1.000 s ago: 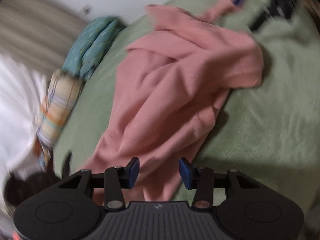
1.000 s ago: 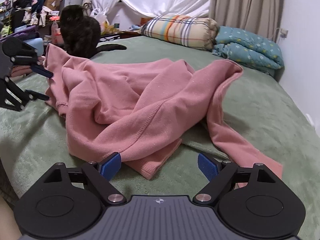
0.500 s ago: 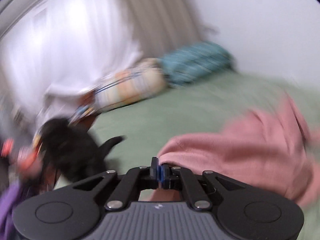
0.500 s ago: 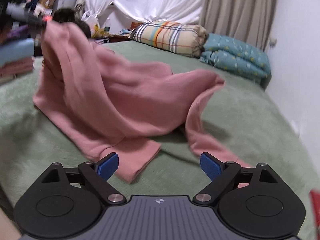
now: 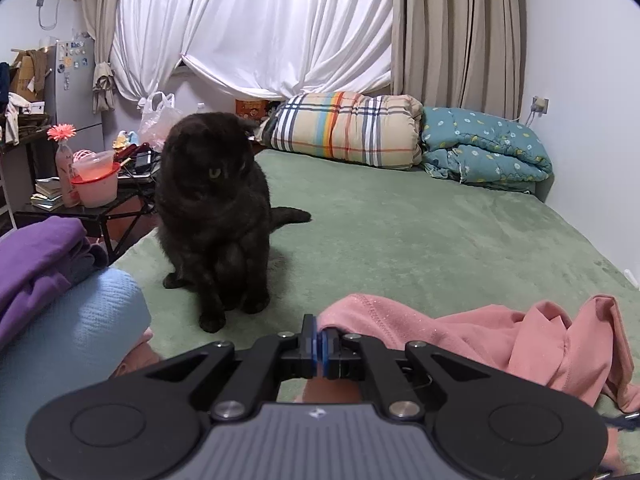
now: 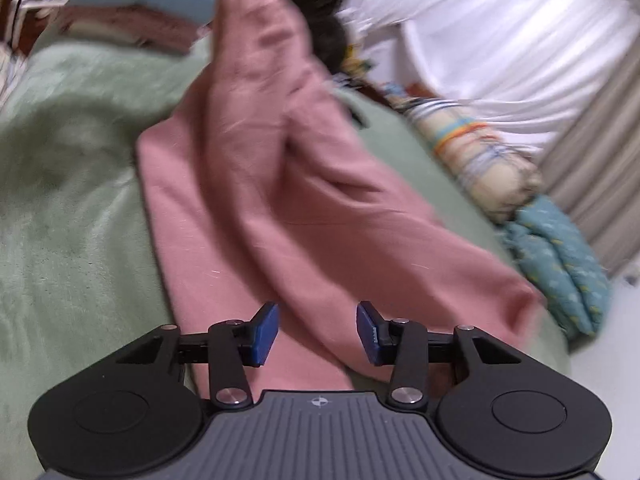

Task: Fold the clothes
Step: 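Raise the sweatshirt with both grippers holding its hem edges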

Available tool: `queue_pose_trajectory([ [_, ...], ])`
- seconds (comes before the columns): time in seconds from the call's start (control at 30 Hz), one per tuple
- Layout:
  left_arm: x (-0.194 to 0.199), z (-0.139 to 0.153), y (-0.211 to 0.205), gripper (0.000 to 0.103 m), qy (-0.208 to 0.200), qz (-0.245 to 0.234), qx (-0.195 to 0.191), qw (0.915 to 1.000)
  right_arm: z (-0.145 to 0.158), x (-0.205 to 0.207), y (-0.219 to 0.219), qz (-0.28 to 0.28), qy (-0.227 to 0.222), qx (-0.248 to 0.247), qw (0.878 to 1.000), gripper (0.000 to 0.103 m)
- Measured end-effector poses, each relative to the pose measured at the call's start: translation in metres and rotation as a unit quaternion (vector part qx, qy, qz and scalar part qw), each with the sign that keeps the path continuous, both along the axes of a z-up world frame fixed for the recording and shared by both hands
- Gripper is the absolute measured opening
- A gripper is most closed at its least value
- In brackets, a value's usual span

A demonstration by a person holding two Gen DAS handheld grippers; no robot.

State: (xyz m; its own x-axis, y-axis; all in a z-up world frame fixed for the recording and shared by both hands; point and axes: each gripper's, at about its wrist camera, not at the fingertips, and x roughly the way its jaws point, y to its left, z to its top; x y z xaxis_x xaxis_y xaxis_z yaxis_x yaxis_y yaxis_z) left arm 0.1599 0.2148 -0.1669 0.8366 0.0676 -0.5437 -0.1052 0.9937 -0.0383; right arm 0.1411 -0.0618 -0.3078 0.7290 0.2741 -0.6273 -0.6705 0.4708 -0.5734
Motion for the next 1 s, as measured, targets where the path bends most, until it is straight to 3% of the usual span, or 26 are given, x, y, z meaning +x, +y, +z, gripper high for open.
queue_pose_trajectory([
  [0.07,0.002,-0.002,0.001,0.002,0.005,-0.008,0.008,0.9999,-0.014,0.011,0.012,0.005,-0.016,-0.039,0.999,0.044],
  [0.13,0.003,-0.003,-0.001,0.002,0.01,-0.015,0.023,0.9996,-0.004,0.025,0.007,-0.038,-0.004,-0.001,0.999,0.04],
  [0.17,0.003,-0.004,-0.002,0.002,0.012,-0.017,0.029,0.9994,0.001,0.032,0.005,-0.06,0.003,0.018,0.998,0.009],
  [0.23,0.002,-0.004,-0.003,0.002,0.012,-0.019,0.037,0.9991,0.01,0.046,0.0,-0.102,0.015,0.056,0.993,0.006],
  [0.3,-0.005,0.0,-0.012,0.002,-0.015,-0.021,0.078,0.9966,0.024,0.059,-0.006,-0.145,0.023,0.097,0.984,0.005],
  [0.4,-0.015,0.015,-0.033,0.002,-0.058,-0.037,0.118,0.9907,0.088,0.058,-0.035,-0.195,-0.022,0.19,0.962,0.005],
  [0.5,-0.02,0.05,-0.051,0.002,-0.111,-0.05,0.112,0.9862,0.166,0.057,-0.075,-0.225,-0.094,0.26,0.934,0.005],
  [0.57,-0.023,0.08,-0.065,0.002,-0.15,-0.066,0.104,0.9809,0.218,0.057,-0.106,-0.241,-0.124,0.315,0.91,0.005],
  [0.7,-0.037,0.151,-0.099,0.002,-0.232,-0.094,0.116,0.9612,0.31,0.036,-0.152,-0.243,-0.194,0.364,0.878,0.005],
  [0.77,-0.046,0.183,-0.11,0.002,-0.265,-0.103,0.11,0.9525,0.341,0.023,-0.161,-0.239,-0.225,0.364,0.872,0.004],
  [0.9,-0.078,0.258,-0.134,0.002,-0.348,-0.105,0.116,0.9244,0.411,-0.027,-0.176,-0.223,-0.296,0.372,0.851,0.004],
  [0.93,-0.082,0.265,-0.136,0.002,-0.355,-0.104,0.117,0.9217,0.429,-0.043,-0.18,-0.219,-0.316,0.372,0.845,0.004],
  [1.0,-0.105,0.302,-0.145,0.002,-0.389,-0.105,0.111,0.9084,0.454,-0.062,-0.185,-0.212,-0.342,0.372,0.836,0.004],
])
